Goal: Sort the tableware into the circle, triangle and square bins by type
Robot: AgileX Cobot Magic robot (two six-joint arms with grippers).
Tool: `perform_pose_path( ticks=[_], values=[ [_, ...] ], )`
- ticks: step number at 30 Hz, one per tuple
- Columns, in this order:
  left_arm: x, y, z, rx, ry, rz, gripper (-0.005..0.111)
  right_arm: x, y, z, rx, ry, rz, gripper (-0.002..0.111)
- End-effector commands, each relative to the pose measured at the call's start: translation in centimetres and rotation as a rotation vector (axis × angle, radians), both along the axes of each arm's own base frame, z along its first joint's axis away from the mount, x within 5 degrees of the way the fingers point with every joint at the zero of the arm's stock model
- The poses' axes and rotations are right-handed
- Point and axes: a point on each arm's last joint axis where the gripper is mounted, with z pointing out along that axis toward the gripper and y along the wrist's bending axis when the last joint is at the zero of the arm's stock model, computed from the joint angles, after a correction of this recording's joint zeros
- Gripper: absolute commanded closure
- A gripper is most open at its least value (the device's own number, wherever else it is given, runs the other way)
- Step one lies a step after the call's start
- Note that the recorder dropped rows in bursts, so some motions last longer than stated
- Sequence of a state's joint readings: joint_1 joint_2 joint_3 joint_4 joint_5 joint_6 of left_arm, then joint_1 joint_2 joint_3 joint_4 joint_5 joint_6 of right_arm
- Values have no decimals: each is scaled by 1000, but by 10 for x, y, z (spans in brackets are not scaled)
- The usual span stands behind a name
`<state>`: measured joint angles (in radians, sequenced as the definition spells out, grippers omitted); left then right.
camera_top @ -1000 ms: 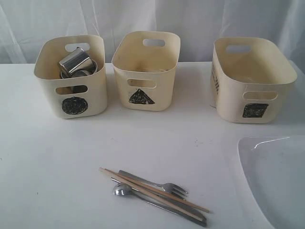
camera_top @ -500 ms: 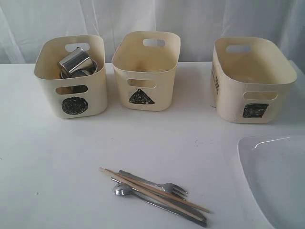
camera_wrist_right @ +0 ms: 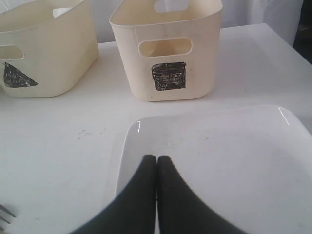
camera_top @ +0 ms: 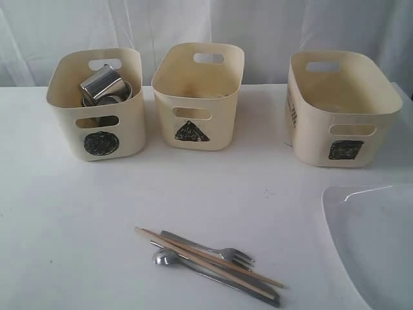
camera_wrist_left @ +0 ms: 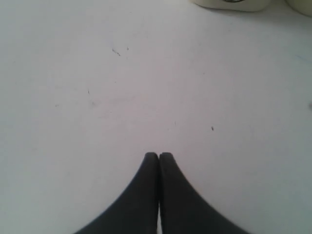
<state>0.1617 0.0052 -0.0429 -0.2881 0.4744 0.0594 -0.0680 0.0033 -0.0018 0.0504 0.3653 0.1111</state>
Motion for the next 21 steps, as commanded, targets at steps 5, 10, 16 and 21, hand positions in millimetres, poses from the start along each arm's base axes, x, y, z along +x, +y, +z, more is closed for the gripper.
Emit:
perform_pose_path(
  ticks=[5, 10, 16, 21],
  values=[
    [4, 4, 3, 155, -86, -35, 107, 0, 0, 1, -2, -14, 0, 108],
    [3, 6, -4, 148, -61, -13, 107, 0, 0, 1, -2, -14, 0, 108],
    [3, 4, -8, 97, -44, -22, 107, 0, 0, 1, -2, -14, 0, 108],
    [3, 3, -8, 114, -49, -49, 107, 0, 0, 1, -2, -14, 0, 108]
  ],
)
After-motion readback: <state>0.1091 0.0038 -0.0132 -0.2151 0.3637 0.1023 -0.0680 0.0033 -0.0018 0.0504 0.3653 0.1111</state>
